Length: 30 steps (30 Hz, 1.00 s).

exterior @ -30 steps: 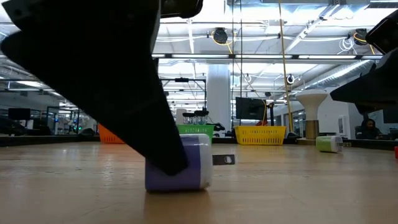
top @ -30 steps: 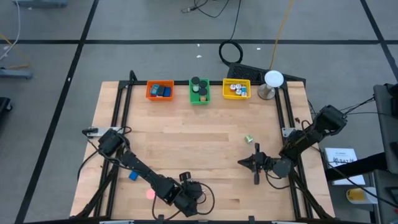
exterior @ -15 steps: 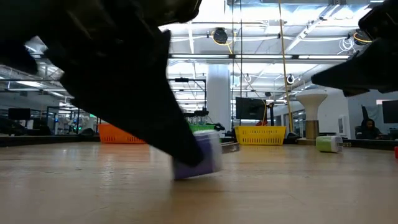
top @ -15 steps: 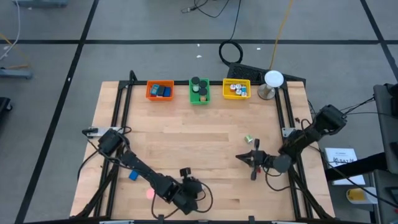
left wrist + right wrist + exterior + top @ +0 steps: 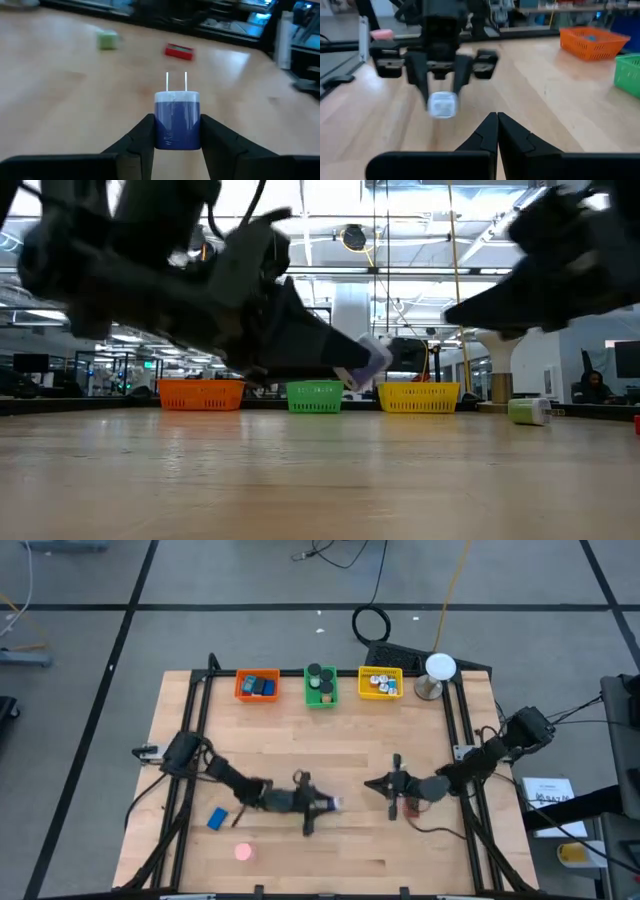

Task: Pick & Place Office items
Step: Put the purple charger adapter into the yellow bin

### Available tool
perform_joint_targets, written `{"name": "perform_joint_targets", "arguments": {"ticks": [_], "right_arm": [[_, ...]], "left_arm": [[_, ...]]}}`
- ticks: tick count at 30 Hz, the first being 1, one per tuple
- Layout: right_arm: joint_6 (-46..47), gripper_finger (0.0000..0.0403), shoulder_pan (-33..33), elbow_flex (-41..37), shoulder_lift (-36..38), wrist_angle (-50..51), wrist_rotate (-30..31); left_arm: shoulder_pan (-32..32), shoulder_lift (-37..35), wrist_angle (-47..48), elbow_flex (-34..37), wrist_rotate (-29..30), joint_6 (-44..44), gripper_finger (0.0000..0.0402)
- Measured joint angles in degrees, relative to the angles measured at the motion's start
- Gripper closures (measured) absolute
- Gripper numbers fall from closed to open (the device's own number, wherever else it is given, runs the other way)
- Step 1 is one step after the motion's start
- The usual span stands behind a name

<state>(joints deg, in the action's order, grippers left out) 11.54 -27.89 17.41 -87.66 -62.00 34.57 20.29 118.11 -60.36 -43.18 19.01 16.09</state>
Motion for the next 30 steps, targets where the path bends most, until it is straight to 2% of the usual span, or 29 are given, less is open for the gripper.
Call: {"name": "perform_joint_targets", "arguments": {"ticks": [4,7,10,14,17,20,25,30], "right_arm": [[6.8,0.0389,7.7,6.1,0.0,11.8,-10.3],[11.9,0.0368,12.5,10.5,0.0,20.9,-20.2],[16.6,0.0338,16.3,13.7,0.0,26.9,-28.0],[28.4,0.0288,20.5,15.4,0.0,32.5,-34.7],[38.2,0.0245,22.5,15.4,0.0,32.8,-36.2],[44.4,0.0204,23.5,15.4,0.0,32.3,-34.5],[47.8,0.0155,23.5,15.4,0.0,29.1,-27.9],[48.1,0.0143,23.4,16.3,-1.3,26.3,-25.6]], "left_arm": [[-4.8,0.1,-6.9,2.8,-3.0,-6.0,0.0273],[-7.3,0.1,-7.0,2.9,-4.1,-9.5,0.0273],[-8.8,0.1,-6.8,3.0,-3.7,-13.5,0.0273],[-9.5,0.1,-6.6,3.0,-0.3,-18.4,0.0273],[-9.2,0.1,-6.1,2.9,4.5,-22.2,0.0273],[-8.4,0.1,-6.2,2.8,8.9,-26.3,0.0273],[-7.9,0.1,-6.2,2.7,10.9,-27.4,0.0273],[-7.7,0.1,-6.3,2.7,11.7,-27.4,0.0273]]}}
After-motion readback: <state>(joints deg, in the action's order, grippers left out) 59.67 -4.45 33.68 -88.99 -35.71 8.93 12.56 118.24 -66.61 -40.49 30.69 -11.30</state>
